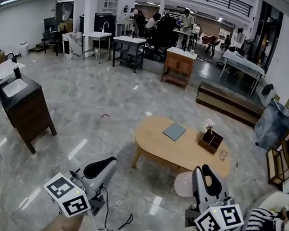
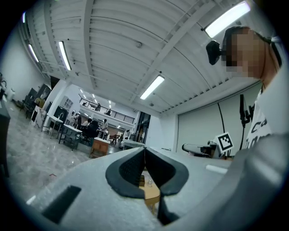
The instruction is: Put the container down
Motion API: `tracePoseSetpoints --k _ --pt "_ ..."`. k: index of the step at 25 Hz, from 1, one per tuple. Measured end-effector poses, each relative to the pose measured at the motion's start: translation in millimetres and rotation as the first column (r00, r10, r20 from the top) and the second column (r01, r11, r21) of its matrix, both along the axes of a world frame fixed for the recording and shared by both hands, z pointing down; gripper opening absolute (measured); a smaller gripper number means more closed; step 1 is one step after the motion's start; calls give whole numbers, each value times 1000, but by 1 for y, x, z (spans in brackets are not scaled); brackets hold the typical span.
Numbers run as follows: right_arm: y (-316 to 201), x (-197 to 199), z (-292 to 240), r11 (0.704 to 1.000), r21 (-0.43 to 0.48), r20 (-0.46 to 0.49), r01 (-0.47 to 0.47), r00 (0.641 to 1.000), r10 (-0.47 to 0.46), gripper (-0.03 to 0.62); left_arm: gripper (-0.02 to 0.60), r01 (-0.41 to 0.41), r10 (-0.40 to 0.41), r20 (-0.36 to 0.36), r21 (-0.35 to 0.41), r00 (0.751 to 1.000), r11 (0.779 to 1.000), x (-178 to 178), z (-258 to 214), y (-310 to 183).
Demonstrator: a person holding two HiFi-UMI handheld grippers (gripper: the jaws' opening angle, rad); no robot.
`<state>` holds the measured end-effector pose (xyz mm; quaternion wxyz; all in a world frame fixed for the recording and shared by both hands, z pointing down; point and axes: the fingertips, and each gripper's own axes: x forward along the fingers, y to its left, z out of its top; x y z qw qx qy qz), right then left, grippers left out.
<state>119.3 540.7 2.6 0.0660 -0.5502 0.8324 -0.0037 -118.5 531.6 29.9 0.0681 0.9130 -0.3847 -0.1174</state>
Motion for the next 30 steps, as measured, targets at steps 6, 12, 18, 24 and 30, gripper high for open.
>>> tracePoseSetpoints --k 6,12,18,24,30 --pt "-32 6 29 997 -74 -10 -19 1000 18 103 15 6 -8 -22 -79 1000 997 0 32 -34" --pt "-86 23 40 996 -87 -23 -22 1000 20 103 15 64 -67 -40 -83 997 995 3 40 -88" --pt "-167 45 31 997 -76 -44 21 999 -24 103 15 56 -60 -48 -83 997 995 31 31 -158" --pt "-246 74 16 997 -42 -67 71 995 -74 103 15 65 -68 -54 -53 996 996 69 19 -224" --pt "-304 99 23 994 -35 -74 101 992 -103 103 15 110 -110 -63 -13 992 994 95 20 -269"
